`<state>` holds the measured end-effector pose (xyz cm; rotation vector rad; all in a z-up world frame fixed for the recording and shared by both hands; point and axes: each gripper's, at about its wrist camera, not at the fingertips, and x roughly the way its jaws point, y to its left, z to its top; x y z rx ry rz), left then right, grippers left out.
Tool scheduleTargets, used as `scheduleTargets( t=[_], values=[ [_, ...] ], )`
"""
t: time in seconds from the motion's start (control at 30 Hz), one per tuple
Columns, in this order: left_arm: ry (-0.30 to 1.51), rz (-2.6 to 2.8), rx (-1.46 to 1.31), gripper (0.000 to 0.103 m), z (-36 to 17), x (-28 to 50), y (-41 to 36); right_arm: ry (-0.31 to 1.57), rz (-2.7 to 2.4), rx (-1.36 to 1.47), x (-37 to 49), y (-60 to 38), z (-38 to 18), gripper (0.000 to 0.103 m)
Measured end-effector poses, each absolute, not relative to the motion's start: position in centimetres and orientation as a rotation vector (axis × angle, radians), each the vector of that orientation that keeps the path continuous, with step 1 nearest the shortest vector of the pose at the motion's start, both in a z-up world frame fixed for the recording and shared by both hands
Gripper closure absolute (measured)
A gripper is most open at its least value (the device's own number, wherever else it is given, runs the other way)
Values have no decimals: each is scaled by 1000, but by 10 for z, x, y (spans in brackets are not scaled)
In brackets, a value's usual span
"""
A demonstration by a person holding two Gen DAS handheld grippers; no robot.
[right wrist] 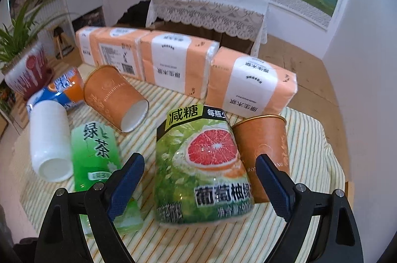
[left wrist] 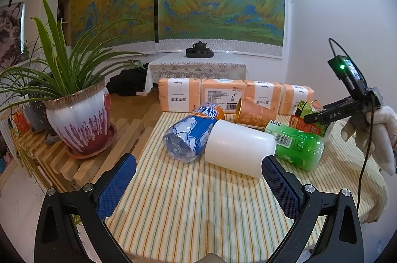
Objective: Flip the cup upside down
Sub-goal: 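Reach the right gripper to the green grapefruit jar and close on it, then lift the green grapefruit jar off the table with the right gripper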
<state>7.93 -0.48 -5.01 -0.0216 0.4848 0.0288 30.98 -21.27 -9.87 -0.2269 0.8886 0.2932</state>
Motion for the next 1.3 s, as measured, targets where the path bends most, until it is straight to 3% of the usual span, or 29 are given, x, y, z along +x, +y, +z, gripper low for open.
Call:
scheduleTargets(
  t=[0.13, 0.23, 0.73, 1.07, 1.3],
  values=[
    [489, 31, -25, 1, -51, 81, -3, 931, 304, -252, 318, -208, -107, 15],
    [490, 33, -29, 0, -52, 81, -1, 946, 301, -268, 321, -205, -110, 23],
    [469, 27, -31, 1, -46, 71, 3, 866, 233, -249, 298, -214, -82, 24],
    [453, 26, -46, 1, -36, 56, 12, 784, 244, -165, 212, -212, -39, 24],
    [450, 14, -29, 0, -38, 45, 9, 796, 309, -69, 158, -186, -48, 24]
  ],
)
